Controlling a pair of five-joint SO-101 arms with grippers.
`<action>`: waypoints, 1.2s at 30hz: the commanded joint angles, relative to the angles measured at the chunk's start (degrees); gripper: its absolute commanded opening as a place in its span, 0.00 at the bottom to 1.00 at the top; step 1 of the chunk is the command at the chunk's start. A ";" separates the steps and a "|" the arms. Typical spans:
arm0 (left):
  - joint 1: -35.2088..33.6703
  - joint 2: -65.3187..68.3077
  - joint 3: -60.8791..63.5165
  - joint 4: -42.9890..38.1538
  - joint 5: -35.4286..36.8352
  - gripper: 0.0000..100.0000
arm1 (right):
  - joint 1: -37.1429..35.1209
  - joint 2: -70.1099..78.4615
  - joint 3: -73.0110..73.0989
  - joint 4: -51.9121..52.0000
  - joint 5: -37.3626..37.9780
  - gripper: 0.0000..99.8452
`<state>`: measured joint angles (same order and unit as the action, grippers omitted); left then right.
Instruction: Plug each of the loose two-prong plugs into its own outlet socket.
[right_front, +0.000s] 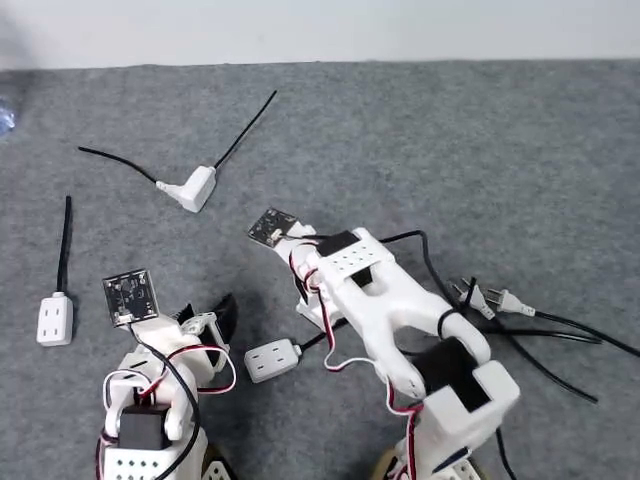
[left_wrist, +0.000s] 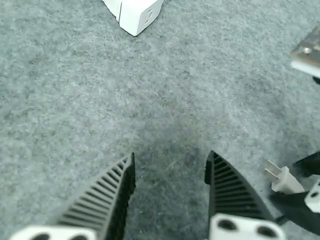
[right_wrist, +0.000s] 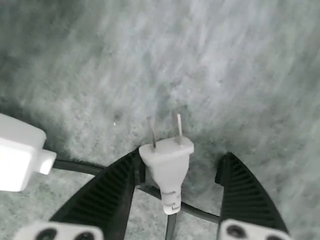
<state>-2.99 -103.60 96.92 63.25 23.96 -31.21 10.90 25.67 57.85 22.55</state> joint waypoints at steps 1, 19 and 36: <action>0.26 -0.70 -0.57 -0.62 -0.44 0.22 | -0.66 0.66 -3.43 0.57 0.62 0.18; 0.26 -0.70 -0.57 -0.62 -0.44 0.22 | -3.03 0.57 -5.10 3.82 0.62 0.09; 0.26 -0.70 -0.57 -0.62 -0.44 0.22 | -2.95 0.57 -10.37 10.95 0.53 0.19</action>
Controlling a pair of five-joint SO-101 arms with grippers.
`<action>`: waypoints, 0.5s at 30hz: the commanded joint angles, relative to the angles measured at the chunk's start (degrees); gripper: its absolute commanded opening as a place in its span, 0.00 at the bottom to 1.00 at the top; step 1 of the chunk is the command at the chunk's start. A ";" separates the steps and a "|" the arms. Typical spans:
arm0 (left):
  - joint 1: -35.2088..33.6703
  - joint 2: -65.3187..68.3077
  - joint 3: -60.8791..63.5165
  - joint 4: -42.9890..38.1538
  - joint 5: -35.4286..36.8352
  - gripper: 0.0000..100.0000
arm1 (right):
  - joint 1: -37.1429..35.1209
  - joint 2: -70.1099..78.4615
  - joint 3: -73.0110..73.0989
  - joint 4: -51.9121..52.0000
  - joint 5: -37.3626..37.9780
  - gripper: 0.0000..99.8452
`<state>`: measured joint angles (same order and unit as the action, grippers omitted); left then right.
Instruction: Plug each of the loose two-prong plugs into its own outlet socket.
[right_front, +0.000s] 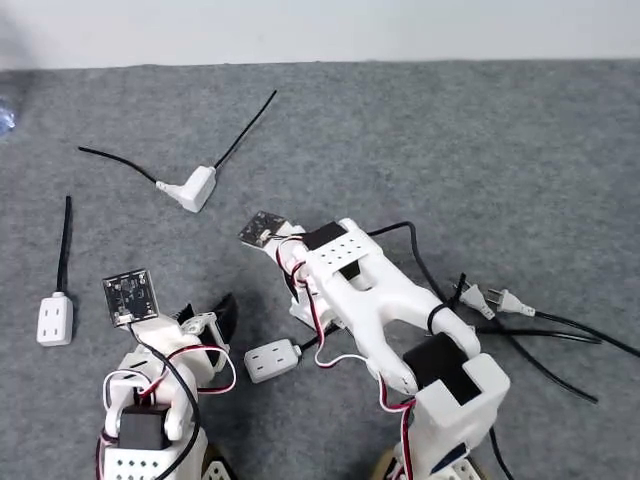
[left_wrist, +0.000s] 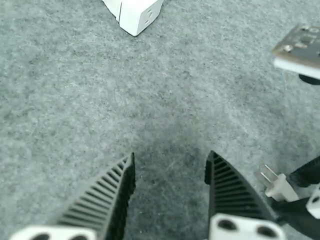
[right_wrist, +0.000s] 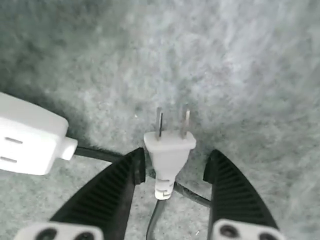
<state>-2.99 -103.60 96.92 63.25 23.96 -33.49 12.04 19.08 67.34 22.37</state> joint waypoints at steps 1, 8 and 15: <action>0.26 -0.70 -0.57 -0.62 -0.44 0.22 | -0.66 -0.57 -4.31 2.07 0.70 0.19; 0.26 -0.70 -0.57 -0.62 -0.44 0.22 | -0.66 -0.04 -5.10 2.33 0.79 0.19; 0.26 -0.70 -0.57 -0.62 -0.44 0.22 | -0.31 0.13 -4.84 1.27 0.70 0.19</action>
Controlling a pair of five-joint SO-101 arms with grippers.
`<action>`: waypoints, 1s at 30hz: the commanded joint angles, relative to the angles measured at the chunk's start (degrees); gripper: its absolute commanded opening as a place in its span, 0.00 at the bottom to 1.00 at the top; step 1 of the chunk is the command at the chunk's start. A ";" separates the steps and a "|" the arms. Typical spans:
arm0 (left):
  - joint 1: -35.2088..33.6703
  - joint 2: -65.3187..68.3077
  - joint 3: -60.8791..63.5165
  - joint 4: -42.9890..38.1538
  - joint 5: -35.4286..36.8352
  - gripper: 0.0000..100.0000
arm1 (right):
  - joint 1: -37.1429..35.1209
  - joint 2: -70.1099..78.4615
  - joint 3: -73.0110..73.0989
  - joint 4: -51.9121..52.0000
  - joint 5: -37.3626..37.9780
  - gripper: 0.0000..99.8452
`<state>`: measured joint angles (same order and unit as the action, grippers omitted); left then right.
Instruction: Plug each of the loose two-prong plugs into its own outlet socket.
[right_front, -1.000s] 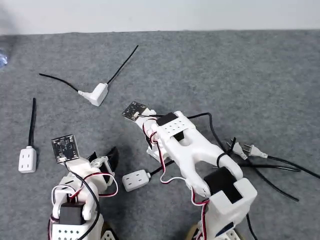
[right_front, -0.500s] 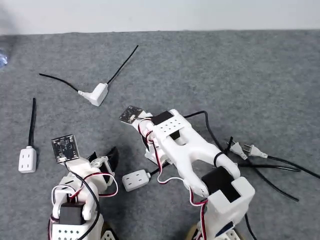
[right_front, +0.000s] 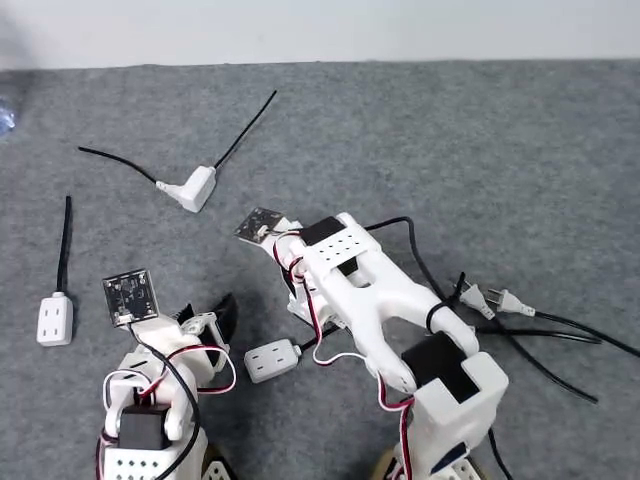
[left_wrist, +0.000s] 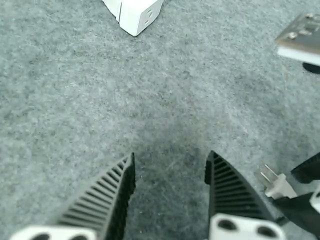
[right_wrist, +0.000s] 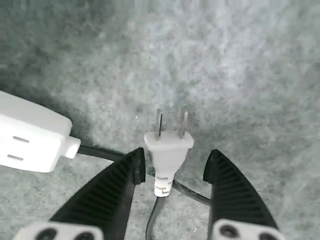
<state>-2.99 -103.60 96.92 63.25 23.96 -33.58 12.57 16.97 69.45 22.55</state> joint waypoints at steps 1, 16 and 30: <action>0.26 -0.70 -0.57 -0.62 -0.44 0.22 | -0.22 -0.40 -2.73 -1.10 0.53 0.17; 0.26 -0.70 -0.57 -0.62 -0.44 0.22 | -0.66 5.58 -3.34 -2.07 0.44 0.12; 0.26 -0.70 -0.57 -0.97 -0.44 0.22 | -0.66 0.48 -2.20 -2.24 3.08 0.01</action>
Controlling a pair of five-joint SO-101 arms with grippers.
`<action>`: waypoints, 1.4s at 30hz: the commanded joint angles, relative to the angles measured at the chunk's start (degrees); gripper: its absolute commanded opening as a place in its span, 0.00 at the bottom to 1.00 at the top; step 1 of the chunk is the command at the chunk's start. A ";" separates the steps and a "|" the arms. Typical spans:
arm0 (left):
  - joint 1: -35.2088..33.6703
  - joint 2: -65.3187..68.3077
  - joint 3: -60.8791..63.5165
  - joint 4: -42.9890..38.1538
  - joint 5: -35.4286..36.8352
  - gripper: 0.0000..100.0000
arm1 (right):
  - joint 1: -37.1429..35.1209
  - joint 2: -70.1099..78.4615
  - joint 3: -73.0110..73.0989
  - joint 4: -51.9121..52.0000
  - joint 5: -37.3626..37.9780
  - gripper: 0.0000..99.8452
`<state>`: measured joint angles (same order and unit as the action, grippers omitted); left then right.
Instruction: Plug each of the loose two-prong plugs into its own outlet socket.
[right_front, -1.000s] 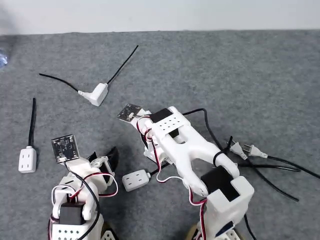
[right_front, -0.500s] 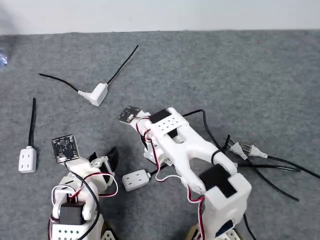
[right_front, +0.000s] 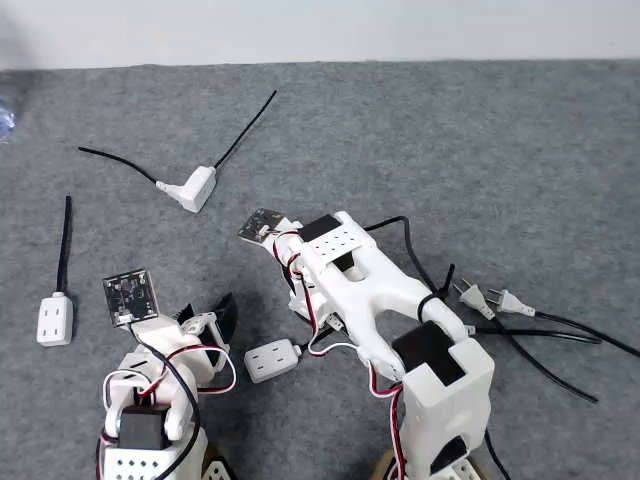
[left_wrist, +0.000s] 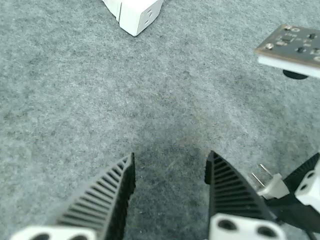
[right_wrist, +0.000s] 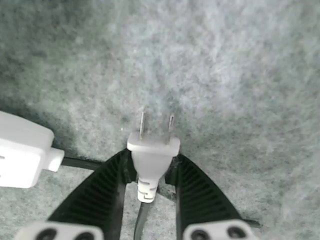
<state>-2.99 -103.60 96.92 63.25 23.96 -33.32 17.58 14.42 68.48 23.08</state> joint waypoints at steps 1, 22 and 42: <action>0.26 -0.70 -0.57 -1.58 -0.26 0.22 | -1.01 -6.46 1.67 -1.54 3.60 0.01; 14.42 -0.70 -0.57 -19.69 21.89 0.22 | -9.19 -59.65 24.09 -6.99 11.69 0.01; 14.42 -0.70 -0.57 -19.34 21.80 0.22 | -13.05 -63.87 20.92 -4.88 9.05 0.01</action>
<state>10.81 -103.60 96.84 44.35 45.32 -45.98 -42.73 39.21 63.30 32.92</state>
